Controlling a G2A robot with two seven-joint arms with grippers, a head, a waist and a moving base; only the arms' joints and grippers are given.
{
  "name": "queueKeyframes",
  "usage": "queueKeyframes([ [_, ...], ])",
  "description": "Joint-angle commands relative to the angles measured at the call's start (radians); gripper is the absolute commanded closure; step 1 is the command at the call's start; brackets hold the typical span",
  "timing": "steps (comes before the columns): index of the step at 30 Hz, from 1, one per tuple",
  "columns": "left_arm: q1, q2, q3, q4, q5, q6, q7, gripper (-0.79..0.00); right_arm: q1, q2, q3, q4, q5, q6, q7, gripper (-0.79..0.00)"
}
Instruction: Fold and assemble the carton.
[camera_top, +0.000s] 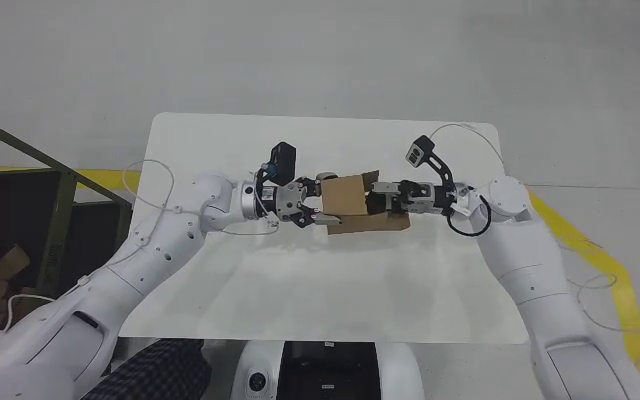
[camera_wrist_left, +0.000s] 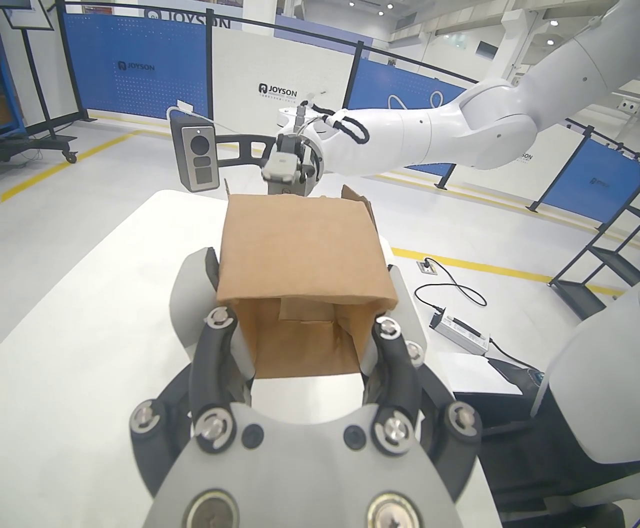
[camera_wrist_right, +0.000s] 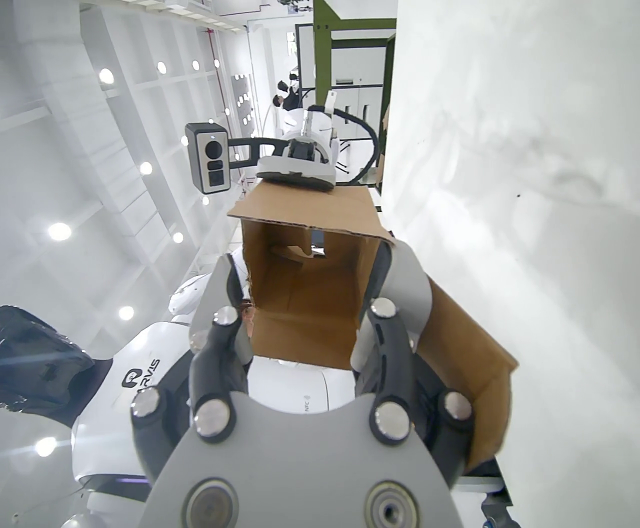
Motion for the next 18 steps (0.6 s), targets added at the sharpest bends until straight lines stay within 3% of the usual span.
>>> queueKeyframes([
  [1, 0.0, 0.001, 0.001, -0.001, 0.001, 0.0, 0.003, -0.486, -0.003, 0.002, -0.004, -0.016, -0.02, 0.008, -0.011, 0.0],
  [18, -0.026, -0.006, 0.047, 0.003, -0.02, 0.0, -0.016, -0.523, 0.008, -0.002, -0.057, -0.082, -0.058, 0.026, -0.041, 0.0],
])
